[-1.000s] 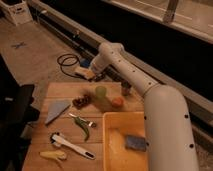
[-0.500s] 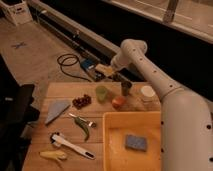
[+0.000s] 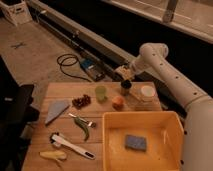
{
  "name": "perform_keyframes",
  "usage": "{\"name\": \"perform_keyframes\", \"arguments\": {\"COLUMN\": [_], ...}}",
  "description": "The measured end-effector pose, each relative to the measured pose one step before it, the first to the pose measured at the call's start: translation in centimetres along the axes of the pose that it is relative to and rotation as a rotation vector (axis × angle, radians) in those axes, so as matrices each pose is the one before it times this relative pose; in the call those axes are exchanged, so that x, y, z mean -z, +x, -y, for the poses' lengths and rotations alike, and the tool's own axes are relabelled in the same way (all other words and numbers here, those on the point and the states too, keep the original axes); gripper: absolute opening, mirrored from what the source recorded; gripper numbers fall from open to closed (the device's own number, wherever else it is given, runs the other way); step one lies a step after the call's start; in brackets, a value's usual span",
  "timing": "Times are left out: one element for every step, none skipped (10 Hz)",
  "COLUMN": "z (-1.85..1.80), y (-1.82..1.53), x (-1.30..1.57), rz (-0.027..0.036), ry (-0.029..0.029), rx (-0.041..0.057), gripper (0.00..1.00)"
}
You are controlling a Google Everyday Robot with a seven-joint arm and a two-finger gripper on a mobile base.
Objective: Place eraser in metal cup
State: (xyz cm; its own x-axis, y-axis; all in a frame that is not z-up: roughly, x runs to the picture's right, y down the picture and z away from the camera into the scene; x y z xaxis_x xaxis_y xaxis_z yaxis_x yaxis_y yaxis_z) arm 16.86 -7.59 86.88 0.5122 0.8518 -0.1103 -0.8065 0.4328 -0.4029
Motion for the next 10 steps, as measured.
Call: {"name": "perform_keyframes", "arguments": {"z": [0.062, -0.113, -0.042, -0.004, 0.108, 0.063, -0.011, -0.086, 0.265, 0.380], "y": [0.207, -0.140, -0.034, -0.014, 0.095, 0.065, 0.007, -0.087, 0.461, 0.469], "x": [0.036, -0.056, -0.023, 0.006, 0.060, 0.028, -0.024, -0.088, -0.251, -0.073], "rz": [-0.00219, 0.00038, -0.00004, 0.00017, 0.00007, -0.00012, -0.00073, 0.00452, 0.00417, 0.00207], "ry": [0.00214, -0.00075, -0.00046, 0.00001, 0.00107, 0.00067, 0.00034, -0.00409, -0.00319, 0.00269], "rx": [-0.00593, 0.00220, 0.00067, 0.00014, -0.00173, -0.00085, 0.00109, -0.00121, -0.01923, -0.02182], "gripper": [0.00, 0.00, 0.00, 0.00, 0.00, 0.00, 0.00, 0.00, 0.00, 0.00]}}
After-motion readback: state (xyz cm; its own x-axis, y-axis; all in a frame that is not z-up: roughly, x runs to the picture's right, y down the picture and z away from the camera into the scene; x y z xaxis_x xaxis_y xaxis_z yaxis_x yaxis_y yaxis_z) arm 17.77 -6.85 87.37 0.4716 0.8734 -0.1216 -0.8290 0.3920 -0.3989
